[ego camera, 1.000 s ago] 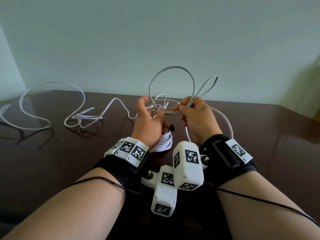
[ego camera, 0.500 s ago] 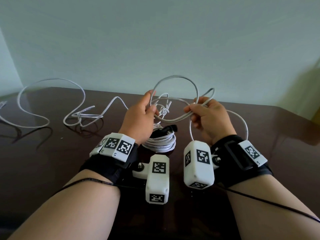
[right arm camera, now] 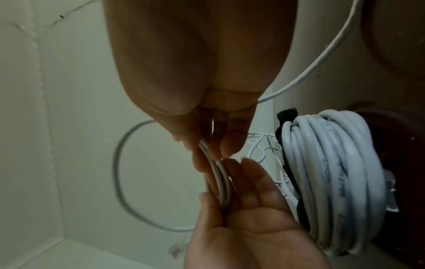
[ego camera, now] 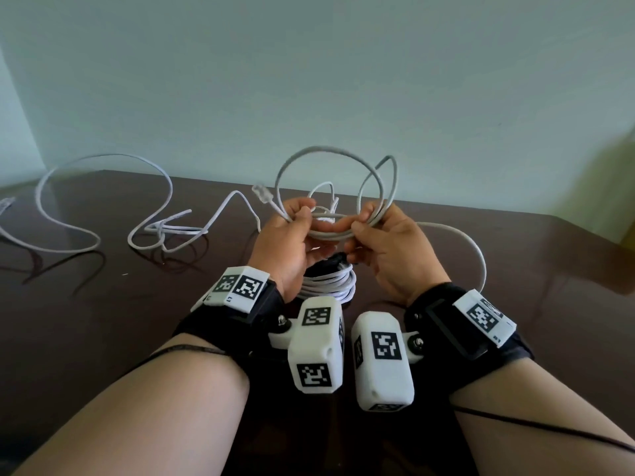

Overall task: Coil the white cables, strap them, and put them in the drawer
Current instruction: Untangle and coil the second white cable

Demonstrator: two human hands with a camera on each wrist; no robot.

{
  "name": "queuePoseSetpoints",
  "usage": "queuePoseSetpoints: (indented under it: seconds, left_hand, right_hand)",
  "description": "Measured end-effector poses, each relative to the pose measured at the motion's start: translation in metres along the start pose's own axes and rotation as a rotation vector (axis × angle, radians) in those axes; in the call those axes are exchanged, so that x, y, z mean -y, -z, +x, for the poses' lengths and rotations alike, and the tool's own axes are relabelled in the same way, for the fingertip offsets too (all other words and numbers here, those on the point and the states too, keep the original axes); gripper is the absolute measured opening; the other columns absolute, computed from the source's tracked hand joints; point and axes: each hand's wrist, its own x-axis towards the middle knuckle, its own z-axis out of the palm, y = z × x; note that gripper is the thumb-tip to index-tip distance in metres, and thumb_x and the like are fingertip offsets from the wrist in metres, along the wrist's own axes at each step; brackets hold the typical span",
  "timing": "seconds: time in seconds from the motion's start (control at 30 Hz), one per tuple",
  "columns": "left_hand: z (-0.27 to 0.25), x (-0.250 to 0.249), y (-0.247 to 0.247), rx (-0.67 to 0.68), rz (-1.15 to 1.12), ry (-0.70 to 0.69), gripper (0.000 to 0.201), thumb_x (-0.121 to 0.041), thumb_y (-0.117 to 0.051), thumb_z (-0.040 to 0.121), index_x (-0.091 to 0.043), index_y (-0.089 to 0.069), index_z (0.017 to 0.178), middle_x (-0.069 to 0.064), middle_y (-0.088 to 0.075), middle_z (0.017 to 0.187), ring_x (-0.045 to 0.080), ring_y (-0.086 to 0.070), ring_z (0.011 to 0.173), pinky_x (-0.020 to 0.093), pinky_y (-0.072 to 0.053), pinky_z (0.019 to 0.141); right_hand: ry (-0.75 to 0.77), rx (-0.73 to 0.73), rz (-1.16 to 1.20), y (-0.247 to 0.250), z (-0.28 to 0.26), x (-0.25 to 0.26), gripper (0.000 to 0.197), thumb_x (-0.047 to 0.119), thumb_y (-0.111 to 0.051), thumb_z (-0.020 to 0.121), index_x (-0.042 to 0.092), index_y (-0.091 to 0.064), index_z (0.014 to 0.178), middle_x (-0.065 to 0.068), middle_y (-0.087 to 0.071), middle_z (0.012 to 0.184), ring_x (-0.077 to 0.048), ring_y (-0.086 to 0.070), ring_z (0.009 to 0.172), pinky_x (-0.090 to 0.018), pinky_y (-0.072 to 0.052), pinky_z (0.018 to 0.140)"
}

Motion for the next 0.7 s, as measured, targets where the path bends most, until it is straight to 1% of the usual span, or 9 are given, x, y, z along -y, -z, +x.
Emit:
queuePoseSetpoints:
  seconds: [0.13, 0.2, 0.27, 0.3, 0.37, 0.43, 0.53, 0.6, 0.7]
  left_hand:
    - [0.006, -0.002, 0.012, -0.154, 0.428, -0.125, 0.02, -0.016, -0.037, 0.1, -0.027, -0.048, 0.113, -0.001, -0.056, 0.06, 0.009, -0.056, 0.05, 0.024, -0.047, 0.048]
    - [0.007, -0.004, 0.017, -0.172, 0.616, -0.176, 0.025, -0.017, -0.036, 0.1, -0.029, -0.046, 0.12, -0.002, -0.055, 0.061, 0.007, -0.052, 0.046, 0.026, -0.046, 0.051]
    - [0.005, -0.006, 0.018, -0.163, 0.754, -0.204, 0.028, -0.018, -0.035, 0.1, -0.027, -0.045, 0.124, -0.001, -0.057, 0.066, 0.008, -0.053, 0.05, 0.02, -0.045, 0.055]
    - [0.004, -0.007, 0.018, -0.155, 0.81, -0.208, 0.029, -0.018, -0.035, 0.1, -0.027, -0.045, 0.126, 0.0, -0.059, 0.071, 0.006, -0.055, 0.053, 0.012, -0.042, 0.051]
    - [0.004, -0.01, 0.019, -0.142, 0.885, -0.215, 0.032, -0.018, -0.035, 0.1, -0.026, -0.044, 0.13, 0.004, -0.063, 0.083, 0.005, -0.057, 0.061, 0.009, -0.038, 0.048]
    - [0.003, -0.014, 0.018, -0.113, 0.921, -0.236, 0.036, -0.021, -0.035, 0.101, -0.028, -0.04, 0.135, 0.002, -0.064, 0.082, 0.004, -0.057, 0.063, 0.01, -0.038, 0.05]
    - [-0.001, -0.017, 0.017, -0.057, 0.914, -0.305, 0.041, -0.026, -0.036, 0.101, -0.033, -0.032, 0.141, -0.006, -0.061, 0.066, -0.002, -0.053, 0.05, 0.012, -0.038, 0.052]
    - [-0.002, -0.015, 0.017, -0.03, 0.82, -0.34, 0.042, -0.026, -0.037, 0.101, -0.033, -0.033, 0.142, -0.005, -0.062, 0.064, -0.002, -0.05, 0.044, 0.02, -0.04, 0.056]
    - [0.003, -0.011, 0.02, -0.012, 0.606, -0.327, 0.035, -0.022, -0.036, 0.102, -0.03, -0.041, 0.136, -0.003, -0.063, 0.064, 0.002, -0.047, 0.041, 0.019, -0.037, 0.05]
  right_hand:
    - [-0.001, -0.089, -0.032, 0.005, 0.0, 0.005, 0.016, -0.005, -0.053, 0.089, 0.011, -0.05, 0.087, -0.003, -0.065, 0.065, -0.013, -0.048, 0.046, -0.021, -0.039, 0.04]
    - [-0.001, -0.128, -0.057, 0.01, 0.001, 0.009, 0.016, -0.005, -0.053, 0.089, 0.011, -0.051, 0.095, -0.001, -0.064, 0.062, -0.011, -0.044, 0.042, -0.019, -0.036, 0.036]
    - [0.015, -0.1, -0.224, 0.013, 0.0, 0.011, 0.019, -0.004, -0.052, 0.089, 0.014, -0.053, 0.096, 0.001, -0.065, 0.06, -0.008, -0.044, 0.04, -0.017, -0.036, 0.037]
    - [0.03, -0.075, -0.343, 0.013, -0.001, 0.011, 0.021, -0.003, -0.052, 0.089, 0.016, -0.054, 0.095, 0.002, -0.065, 0.06, -0.005, -0.045, 0.04, -0.016, -0.037, 0.039]
    - [0.064, -0.043, -0.512, 0.013, -0.002, 0.01, 0.022, 0.0, -0.052, 0.089, 0.021, -0.055, 0.095, 0.004, -0.066, 0.064, -0.002, -0.048, 0.041, -0.013, -0.039, 0.043]
    - [0.1, -0.07, -0.53, 0.014, -0.002, 0.01, 0.024, 0.002, -0.052, 0.09, 0.026, -0.056, 0.094, 0.004, -0.066, 0.069, -0.003, -0.049, 0.045, -0.016, -0.042, 0.047]
    - [0.181, -0.143, -0.454, 0.016, -0.002, 0.01, 0.027, 0.004, -0.05, 0.092, 0.031, -0.056, 0.09, 0.0, -0.065, 0.077, -0.008, -0.05, 0.05, -0.023, -0.046, 0.051]
    - [0.239, -0.175, -0.405, 0.016, -0.001, 0.01, 0.027, 0.005, -0.051, 0.092, 0.032, -0.056, 0.087, -0.007, -0.063, 0.08, -0.01, -0.05, 0.051, -0.026, -0.047, 0.054]
    - [0.3, -0.188, -0.386, 0.016, 0.0, 0.01, 0.029, 0.004, -0.052, 0.092, 0.031, -0.055, 0.082, -0.01, -0.06, 0.079, -0.012, -0.051, 0.053, -0.028, -0.05, 0.057]
